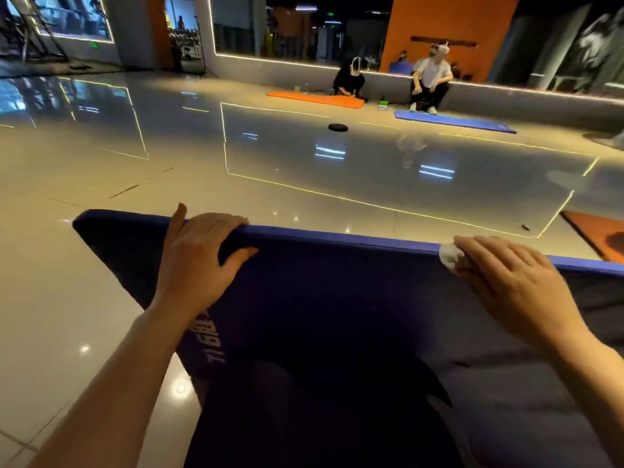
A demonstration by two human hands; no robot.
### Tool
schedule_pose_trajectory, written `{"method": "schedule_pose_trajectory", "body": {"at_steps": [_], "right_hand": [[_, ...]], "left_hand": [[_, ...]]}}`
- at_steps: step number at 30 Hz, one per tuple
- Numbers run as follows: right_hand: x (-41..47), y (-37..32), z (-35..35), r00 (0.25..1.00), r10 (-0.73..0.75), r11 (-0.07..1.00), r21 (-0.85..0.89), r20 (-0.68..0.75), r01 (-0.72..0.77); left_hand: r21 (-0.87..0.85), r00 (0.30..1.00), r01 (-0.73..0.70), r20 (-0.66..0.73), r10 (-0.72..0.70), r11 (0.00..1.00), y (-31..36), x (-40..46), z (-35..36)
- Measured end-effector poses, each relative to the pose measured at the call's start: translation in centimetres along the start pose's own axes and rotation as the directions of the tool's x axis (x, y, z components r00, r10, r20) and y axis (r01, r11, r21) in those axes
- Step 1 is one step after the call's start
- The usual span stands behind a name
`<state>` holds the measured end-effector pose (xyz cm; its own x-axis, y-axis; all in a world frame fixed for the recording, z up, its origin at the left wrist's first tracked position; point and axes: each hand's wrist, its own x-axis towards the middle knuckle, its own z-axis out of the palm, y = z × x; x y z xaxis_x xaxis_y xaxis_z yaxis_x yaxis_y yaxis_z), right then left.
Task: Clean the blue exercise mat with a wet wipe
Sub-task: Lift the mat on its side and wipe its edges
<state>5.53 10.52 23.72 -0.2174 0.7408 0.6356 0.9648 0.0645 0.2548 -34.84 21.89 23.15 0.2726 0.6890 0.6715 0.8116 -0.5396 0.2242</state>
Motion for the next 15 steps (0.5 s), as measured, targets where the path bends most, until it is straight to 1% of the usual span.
{"method": "schedule_pose_trajectory", "body": {"at_steps": [2,4,7,9,11,12,15], "right_hand": [[-1.0,3.4,-0.2,0.996,0.084,0.996,0.007,0.041,-0.085],[-1.7,6.0,-0.3,0.988,0.144,0.990,-0.005,0.051,-0.144],[-1.4,8.2,0.0,0.985,0.146,0.989,0.011,0.094,-0.148],[-0.3,9.2,0.1,0.976,0.126,0.989,0.060,0.176,-0.138],[0.8,9.7,0.4,0.963,0.125,0.989,0.049,0.239,-0.140],[1.1,9.8,0.5,0.961,0.136,0.987,0.044,0.242,-0.151],[1.2,9.7,1.3,0.968,0.190,0.978,0.053,0.163,-0.201]], "left_hand": [[0.013,1.000,-0.005,0.007,0.005,1.000,-0.1,1.3,0.8],[0.029,1.000,-0.008,0.024,0.008,1.000,-0.2,2.3,1.3],[0.045,0.998,-0.007,0.062,0.004,0.999,-0.4,3.9,1.9],[0.059,0.998,-0.010,0.070,0.006,0.998,-0.4,4.9,2.5],[0.075,0.998,-0.008,0.062,0.004,0.997,-0.4,5.8,3.3],[0.087,0.999,-0.003,0.054,-0.002,0.996,-0.3,6.2,3.8],[0.118,0.999,0.014,0.029,-0.017,0.993,0.2,6.7,5.2]]}}
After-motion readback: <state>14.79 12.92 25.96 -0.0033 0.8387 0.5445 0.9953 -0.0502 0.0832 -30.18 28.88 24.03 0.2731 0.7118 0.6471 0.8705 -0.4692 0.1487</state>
